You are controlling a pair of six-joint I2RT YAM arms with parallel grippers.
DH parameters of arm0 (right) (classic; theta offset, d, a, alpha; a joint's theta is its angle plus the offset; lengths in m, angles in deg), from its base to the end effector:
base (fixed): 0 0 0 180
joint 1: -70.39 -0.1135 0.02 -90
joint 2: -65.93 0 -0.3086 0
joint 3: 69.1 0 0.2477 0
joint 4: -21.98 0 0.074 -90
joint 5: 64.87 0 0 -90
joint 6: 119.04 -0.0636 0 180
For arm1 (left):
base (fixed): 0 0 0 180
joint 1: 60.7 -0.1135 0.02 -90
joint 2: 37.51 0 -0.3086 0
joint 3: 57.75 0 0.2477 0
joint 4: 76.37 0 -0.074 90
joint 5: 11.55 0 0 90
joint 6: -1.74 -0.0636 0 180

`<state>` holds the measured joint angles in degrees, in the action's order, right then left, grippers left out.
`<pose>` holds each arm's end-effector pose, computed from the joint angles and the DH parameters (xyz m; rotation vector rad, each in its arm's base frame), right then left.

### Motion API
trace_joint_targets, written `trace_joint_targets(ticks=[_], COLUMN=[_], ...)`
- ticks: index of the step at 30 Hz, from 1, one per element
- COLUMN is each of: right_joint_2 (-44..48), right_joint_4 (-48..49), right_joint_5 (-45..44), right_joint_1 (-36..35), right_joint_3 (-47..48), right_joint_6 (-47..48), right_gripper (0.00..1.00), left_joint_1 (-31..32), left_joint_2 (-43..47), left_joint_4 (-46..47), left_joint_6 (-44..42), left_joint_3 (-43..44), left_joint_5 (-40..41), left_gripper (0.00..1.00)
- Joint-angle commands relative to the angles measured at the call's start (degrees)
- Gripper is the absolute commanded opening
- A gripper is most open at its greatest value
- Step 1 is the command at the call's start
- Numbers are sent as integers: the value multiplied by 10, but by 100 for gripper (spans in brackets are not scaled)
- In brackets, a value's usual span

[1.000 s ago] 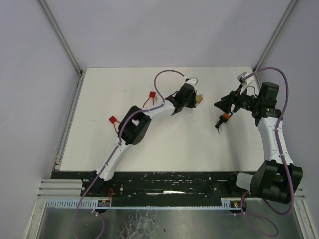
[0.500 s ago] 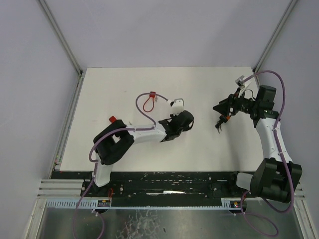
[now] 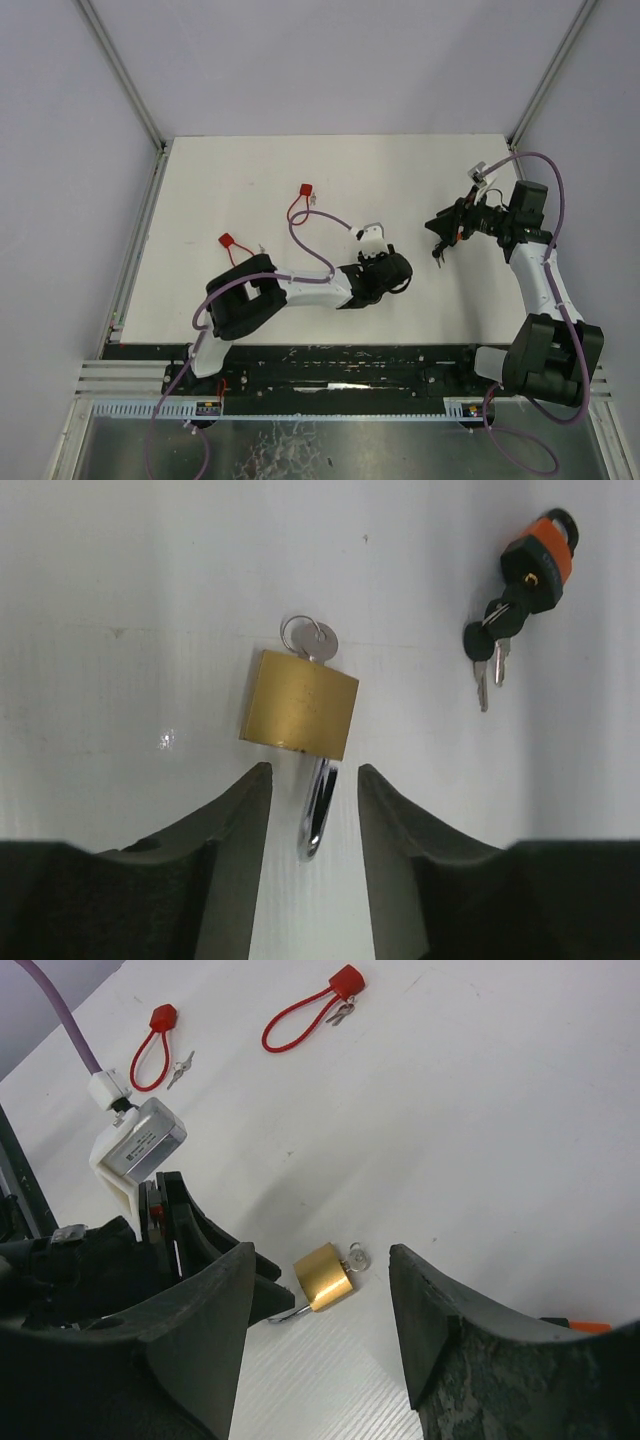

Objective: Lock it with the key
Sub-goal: Move the lock to the center of the board, then adjust the lock at the center of the board.

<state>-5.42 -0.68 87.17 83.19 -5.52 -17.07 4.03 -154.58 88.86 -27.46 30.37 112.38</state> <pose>0.2623 -0.0020 0.3198 -0.6030 1.7940 0.8314 0.2322 -0.4088 0.1808 -0.2126 2.2227 -0.5322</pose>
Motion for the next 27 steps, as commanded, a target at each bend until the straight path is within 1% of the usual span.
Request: trace_joint_targets(ticks=[1,2,3,6,8,9,11,13,14,16,17,18,19,20,22,24,25,27], right_joint_2=[4,5,6,21,40,52,79,101,109,117,124,128,136,145,148,130,120,104], right_joint_4=[33,33,32,24,4,-12,-48,-101,-128,-205,-218,-215,-197,-171,-138,-132,-119,-87], right_joint_5=[6,5,4,2,1,7,5,0,-9,-61,-119,-144,-194,-224,-256,-267,-275,-307], right_joint_1=[-1,-1,-1,-1,-1,-1,-4,-7,-14,-59,-94,-131,-166,-197,-223,-227,-237,-273], right_joint_3=[-3,-5,-6,-17,-28,-33,-45,-51,-50,-49,-57,-73,-91,-109,-124,-129,-138,-154], right_joint_6=[16,18,23,58,106,146,203,267,294,356,368,366,351,326,289,271,263,244], right_gripper=[62,62,62,61,61,62,62,62,62,62,62,62,62,62,62,60,60,58], left_joint_1=[-4,-2,-1,5,6,6,6,3,1,-10,-23,-37,-50,-62,-75,-80,-81,-80], left_joint_2=[10,17,27,75,118,140,191,232,250,277,290,297,300,299,298,299,302,321], left_joint_4=[20,27,37,74,122,158,272,398,447,495,498,496,492,489,489,525,568,623], left_joint_6=[4,-1,-8,-50,-98,-133,-236,-364,-429,-504,-540,-557,-574,-590,-616,-625,-618,-622], left_joint_3=[6,-1,-16,-63,-110,-138,-204,-273,-299,-318,-314,-305,-294,-284,-280,-317,-347,-388], left_joint_5=[25,24,24,31,30,24,-4,-56,-84,-103,-131,-150,-165,-171,-156,-143,-143,-176], left_gripper=[43,48,51,56,60,62,68,77,80,88,89,89,89,89,88,88,89,89])
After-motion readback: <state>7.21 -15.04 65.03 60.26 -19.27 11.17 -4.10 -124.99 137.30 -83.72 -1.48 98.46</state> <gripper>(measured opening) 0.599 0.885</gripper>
